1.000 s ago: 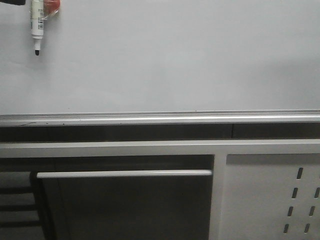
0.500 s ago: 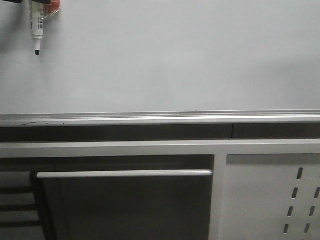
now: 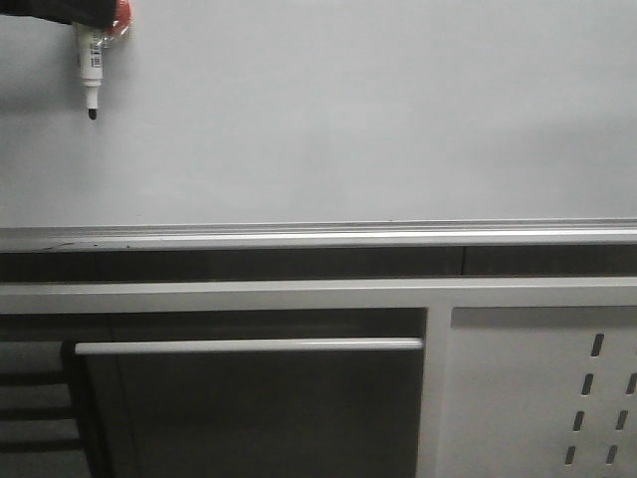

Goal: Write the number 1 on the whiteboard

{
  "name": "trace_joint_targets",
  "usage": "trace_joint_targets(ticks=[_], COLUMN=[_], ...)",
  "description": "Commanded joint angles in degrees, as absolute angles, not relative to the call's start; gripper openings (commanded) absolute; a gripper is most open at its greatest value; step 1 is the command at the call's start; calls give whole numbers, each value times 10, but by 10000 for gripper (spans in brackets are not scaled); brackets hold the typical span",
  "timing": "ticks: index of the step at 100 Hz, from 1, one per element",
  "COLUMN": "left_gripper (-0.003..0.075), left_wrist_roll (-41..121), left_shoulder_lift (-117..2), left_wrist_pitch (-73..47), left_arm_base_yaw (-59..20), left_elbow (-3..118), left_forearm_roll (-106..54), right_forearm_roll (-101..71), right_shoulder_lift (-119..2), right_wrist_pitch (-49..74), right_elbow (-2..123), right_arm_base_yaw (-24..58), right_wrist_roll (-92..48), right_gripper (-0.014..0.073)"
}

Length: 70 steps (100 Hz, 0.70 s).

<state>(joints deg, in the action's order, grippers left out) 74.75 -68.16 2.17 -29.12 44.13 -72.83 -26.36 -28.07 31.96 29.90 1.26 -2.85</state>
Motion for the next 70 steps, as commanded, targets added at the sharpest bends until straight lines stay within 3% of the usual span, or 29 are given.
trace_joint_targets(ticks=[1, 23, 53, 70], left_gripper=[-20, -20, -20, -20], left_wrist_roll=[748, 748, 763, 767], left_shoulder_lift=[-672, -647, -647, -665], left_wrist_pitch=[30, -91, -301, -353], left_arm_base_yaw=[-294, -294, -327, -373], left_elbow=[462, 462, 462, 462], left_forearm_roll=[-725, -714, -678, -656], right_forearm_roll=[-272, -291, -601, -658], right_shoulder_lift=[-288, -288, -365, -451], right_wrist_pitch=[281, 309, 495, 614], right_elbow=[320, 320, 367, 423], right_arm_base_yaw=[10, 10, 10, 10], right_wrist_roll=[-37, -57, -390, -467], right_gripper=[311, 311, 311, 311])
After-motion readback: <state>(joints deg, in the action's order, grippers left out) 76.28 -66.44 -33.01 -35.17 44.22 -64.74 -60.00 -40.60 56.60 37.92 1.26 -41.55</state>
